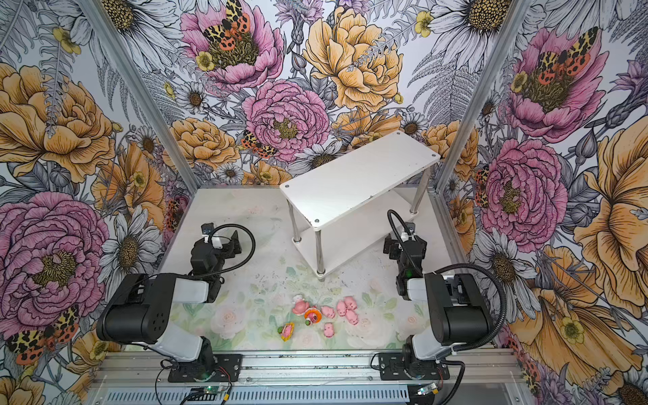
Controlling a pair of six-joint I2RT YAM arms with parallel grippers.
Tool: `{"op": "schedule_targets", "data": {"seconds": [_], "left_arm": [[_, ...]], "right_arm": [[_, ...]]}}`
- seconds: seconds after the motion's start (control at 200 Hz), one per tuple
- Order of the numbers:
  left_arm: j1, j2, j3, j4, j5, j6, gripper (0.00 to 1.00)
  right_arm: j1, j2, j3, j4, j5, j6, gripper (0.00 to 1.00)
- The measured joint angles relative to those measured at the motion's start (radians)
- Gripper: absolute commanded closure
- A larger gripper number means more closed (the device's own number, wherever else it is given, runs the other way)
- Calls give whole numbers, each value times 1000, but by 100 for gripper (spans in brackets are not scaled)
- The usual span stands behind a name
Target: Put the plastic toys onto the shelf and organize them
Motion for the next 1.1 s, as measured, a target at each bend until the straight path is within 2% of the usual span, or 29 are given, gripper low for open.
{"op": "schedule_targets", "data": {"seconds": [1.101], "left_arm": [[7, 0, 0, 0, 21, 0, 1]], "right_arm": [[-5, 0, 0, 0, -5, 0, 0]]}}
